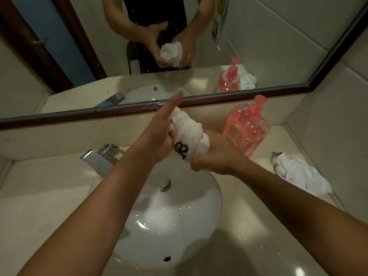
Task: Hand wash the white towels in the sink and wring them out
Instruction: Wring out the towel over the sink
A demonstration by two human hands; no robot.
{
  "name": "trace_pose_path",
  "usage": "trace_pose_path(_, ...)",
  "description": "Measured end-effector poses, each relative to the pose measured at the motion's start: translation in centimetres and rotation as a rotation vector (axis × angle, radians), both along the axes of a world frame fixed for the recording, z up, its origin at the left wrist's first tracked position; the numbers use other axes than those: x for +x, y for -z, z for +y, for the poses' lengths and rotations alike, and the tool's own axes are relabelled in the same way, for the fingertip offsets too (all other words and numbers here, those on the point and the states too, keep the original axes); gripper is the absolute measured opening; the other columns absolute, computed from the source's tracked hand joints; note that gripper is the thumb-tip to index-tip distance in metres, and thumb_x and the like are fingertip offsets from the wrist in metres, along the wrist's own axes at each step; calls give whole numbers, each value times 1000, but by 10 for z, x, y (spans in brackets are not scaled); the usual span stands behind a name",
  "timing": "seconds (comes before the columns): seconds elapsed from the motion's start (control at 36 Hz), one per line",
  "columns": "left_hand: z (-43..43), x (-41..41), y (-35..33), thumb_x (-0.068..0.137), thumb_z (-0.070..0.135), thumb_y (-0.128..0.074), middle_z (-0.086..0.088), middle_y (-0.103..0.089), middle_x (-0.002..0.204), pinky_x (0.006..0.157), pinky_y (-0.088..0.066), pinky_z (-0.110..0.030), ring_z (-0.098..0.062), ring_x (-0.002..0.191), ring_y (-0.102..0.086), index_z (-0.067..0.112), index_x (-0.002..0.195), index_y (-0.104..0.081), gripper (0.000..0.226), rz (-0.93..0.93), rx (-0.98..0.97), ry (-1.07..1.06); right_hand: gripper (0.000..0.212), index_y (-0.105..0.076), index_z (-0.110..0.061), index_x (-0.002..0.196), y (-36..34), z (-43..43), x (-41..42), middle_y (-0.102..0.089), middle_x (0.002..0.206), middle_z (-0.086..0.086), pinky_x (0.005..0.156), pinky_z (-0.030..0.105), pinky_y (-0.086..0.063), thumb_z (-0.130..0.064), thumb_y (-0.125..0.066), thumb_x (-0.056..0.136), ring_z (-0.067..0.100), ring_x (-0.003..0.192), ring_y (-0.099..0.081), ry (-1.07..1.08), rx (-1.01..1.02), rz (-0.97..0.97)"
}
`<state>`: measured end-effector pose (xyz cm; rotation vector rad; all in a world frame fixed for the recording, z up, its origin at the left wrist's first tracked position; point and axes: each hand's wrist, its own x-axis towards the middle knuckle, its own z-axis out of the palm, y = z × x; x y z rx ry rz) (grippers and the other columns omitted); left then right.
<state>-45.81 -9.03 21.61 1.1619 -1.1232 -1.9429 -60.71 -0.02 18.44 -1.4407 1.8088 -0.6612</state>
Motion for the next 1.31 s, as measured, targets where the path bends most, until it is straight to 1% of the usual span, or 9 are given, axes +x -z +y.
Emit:
trace_pose_path(0.19, 4, 10, 22, 48, 63, -100, -13, -64, 144, 100, -59, -53, -37, 131, -63, 22, 150, -51, 120, 526, 20, 6, 65, -68, -1, 121, -24, 22, 11, -69, 96, 19, 56, 35, -60, -15, -83, 59, 31, 74, -71, -70, 317, -1504)
trace_pose_path(0.31, 0, -2, 25, 66, 65, -90, -15, -40, 165, 111, -48, -62, -40, 145, -49, 33, 158, -36, 112, 758, -12, 245, 64, -67, 0, 128, -14, 26, 30, -66, 104, 19, 61, 32, -60, -25, -86, 73, 30, 79, -72, -260, 434, -1787)
trace_pose_path(0.36, -5, -3, 22, 68, 58, -93, -12, -61, 148, 100, -58, -56, -35, 132, -63, 30, 145, -57, 89, 771, -31, 305, 60, -66, -1, 131, -11, 27, 34, -65, 108, 18, 65, 30, -60, -27, -82, 79, 28, 82, -72, -300, 437, -1838)
trace_pose_path(0.5, -18, 3, 2, 58, 33, -101, -1, -68, 84, 73, -57, -40, -26, 85, -68, 20, 82, -67, 43, 618, -72, 373, 57, -63, -5, 135, -18, 31, 28, -62, 115, 17, 69, 31, -61, -25, -80, 84, 27, 91, -71, -294, 414, -1767)
trace_pose_path(0.69, -9, 12, -23, 59, 29, -100, 1, -65, 75, 70, -59, -35, -22, 78, -70, 18, 84, -68, 42, 564, -55, 364, 72, -72, -15, 132, -54, 37, 1, -70, 120, 13, 77, 34, -63, -42, -98, 71, 24, 99, -72, -355, 512, -1499)
trace_pose_path(0.81, 0, 16, -35, 82, 17, -69, 1, -60, 68, 62, -59, -29, -17, 67, -69, 18, 79, -65, 5, 455, -17, 316, 69, -70, -15, 123, -81, 32, -1, -74, 107, 11, 65, 33, -62, -23, -102, 62, 24, 89, -72, -288, 501, -1111)
trace_pose_path(1.0, 1, 17, -21, 91, 5, -71, -3, -70, 74, 60, -61, -33, -23, 70, -72, 18, 101, -69, 16, 140, -264, 267, 48, -70, -23, 115, -69, 23, 20, -77, 97, 2, 70, 38, -63, -6, -91, 75, 22, 90, -74, -159, 443, -589)
trace_pose_path(1.19, -16, 1, 21, 77, 12, -76, -2, -67, 72, 66, -58, -40, -33, 76, -68, 24, 75, -70, 14, -53, -400, 49, 37, -71, -24, 102, -32, 2, 30, -76, 102, 10, 78, 50, -65, -6, -89, 75, 32, 96, -75, 39, 323, -403)
trace_pose_path(1.31, -27, -11, 42, 90, -2, -71, 7, -65, 69, 58, -52, -21, -5, 63, -64, 17, 78, -67, 23, -185, -481, -29, 35, -73, -22, 103, -8, -11, 26, -77, 97, 6, 77, 52, -67, -9, -89, 75, 28, 90, -76, 104, 294, -363)
